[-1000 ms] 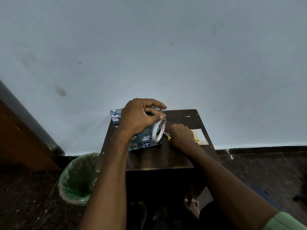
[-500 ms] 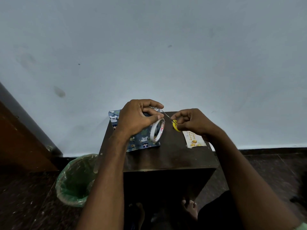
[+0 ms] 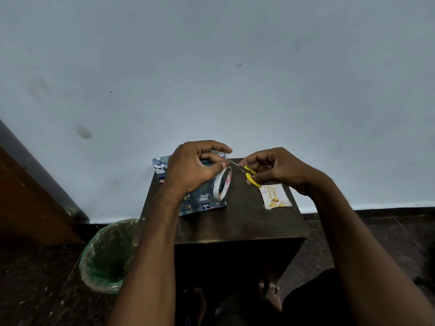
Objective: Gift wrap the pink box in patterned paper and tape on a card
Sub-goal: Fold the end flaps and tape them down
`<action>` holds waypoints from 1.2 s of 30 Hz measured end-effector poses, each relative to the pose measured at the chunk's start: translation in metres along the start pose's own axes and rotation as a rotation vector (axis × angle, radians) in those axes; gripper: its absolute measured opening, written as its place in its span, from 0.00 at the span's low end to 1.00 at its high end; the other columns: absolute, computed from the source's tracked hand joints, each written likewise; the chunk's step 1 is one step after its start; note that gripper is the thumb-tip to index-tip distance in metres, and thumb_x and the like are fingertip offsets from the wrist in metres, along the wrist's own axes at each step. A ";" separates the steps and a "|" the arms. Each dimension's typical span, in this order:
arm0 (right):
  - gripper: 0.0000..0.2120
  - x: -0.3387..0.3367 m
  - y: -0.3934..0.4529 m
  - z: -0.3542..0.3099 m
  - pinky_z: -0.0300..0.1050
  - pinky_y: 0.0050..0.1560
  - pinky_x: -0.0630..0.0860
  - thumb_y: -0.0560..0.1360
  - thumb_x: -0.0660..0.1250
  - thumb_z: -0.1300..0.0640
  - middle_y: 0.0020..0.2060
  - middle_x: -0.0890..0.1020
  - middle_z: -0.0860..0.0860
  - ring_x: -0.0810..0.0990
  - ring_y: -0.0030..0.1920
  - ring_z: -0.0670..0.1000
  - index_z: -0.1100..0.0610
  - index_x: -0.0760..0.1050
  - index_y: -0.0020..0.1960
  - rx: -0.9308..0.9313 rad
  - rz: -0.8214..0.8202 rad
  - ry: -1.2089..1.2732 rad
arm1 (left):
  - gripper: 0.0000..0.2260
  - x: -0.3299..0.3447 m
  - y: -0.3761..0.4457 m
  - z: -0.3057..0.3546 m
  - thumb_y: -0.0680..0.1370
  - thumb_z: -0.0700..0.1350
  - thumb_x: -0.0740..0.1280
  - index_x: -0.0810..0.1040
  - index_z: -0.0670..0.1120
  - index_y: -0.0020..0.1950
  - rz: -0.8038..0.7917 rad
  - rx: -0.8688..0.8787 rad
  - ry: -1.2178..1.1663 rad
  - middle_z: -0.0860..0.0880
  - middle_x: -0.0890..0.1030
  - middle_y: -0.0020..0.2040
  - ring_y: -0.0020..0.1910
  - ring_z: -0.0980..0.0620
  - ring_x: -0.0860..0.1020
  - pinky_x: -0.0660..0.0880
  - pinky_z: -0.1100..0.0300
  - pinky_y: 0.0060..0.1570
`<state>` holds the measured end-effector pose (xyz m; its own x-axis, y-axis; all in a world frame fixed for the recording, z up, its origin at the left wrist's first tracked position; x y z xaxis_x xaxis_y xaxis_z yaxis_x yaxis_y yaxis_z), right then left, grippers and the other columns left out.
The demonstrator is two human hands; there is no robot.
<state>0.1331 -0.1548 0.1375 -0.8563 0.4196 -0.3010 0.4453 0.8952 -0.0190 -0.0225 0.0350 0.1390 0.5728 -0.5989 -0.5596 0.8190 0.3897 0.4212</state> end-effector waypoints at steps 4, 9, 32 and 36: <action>0.18 0.004 0.001 -0.002 0.48 0.55 0.85 0.73 0.74 0.73 0.48 0.88 0.59 0.89 0.50 0.57 0.60 0.84 0.60 -0.014 0.013 -0.008 | 0.11 0.000 0.000 -0.002 0.76 0.45 0.78 0.87 0.58 0.56 -0.002 0.003 -0.026 0.59 0.88 0.41 0.51 0.61 0.87 0.82 0.46 0.59; 0.17 0.006 0.003 -0.005 0.45 0.55 0.84 0.73 0.75 0.72 0.46 0.88 0.57 0.89 0.50 0.56 0.59 0.85 0.59 -0.061 0.047 -0.048 | 0.12 0.000 0.000 -0.003 0.75 0.44 0.78 0.88 0.58 0.55 -0.005 0.008 -0.033 0.58 0.88 0.40 0.50 0.60 0.87 0.82 0.46 0.58; 0.19 -0.001 0.002 -0.002 0.53 0.59 0.84 0.70 0.78 0.71 0.50 0.88 0.56 0.87 0.53 0.59 0.55 0.87 0.57 -0.075 0.092 -0.112 | 0.22 0.000 0.002 -0.005 0.75 0.46 0.79 0.83 0.60 0.67 -0.011 -0.018 -0.021 0.62 0.88 0.43 0.60 0.65 0.83 0.79 0.47 0.65; 0.16 -0.006 0.006 0.021 0.54 0.56 0.85 0.68 0.78 0.71 0.42 0.89 0.55 0.89 0.47 0.55 0.55 0.88 0.52 0.093 0.203 -0.147 | 0.27 0.001 0.004 -0.006 0.74 0.46 0.81 0.80 0.57 0.72 -0.010 -0.038 -0.065 0.61 0.88 0.44 0.65 0.66 0.80 0.75 0.48 0.71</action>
<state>0.1460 -0.1548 0.1194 -0.7026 0.5569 -0.4430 0.6321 0.7744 -0.0290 -0.0186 0.0400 0.1359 0.5622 -0.6466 -0.5156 0.8261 0.4091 0.3876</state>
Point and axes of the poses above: each hand's wrist, its own y-axis towards the middle knuckle, its own x-axis out of the palm, z = x × y, the point moved 2 cm from there along y, towards the middle knuckle
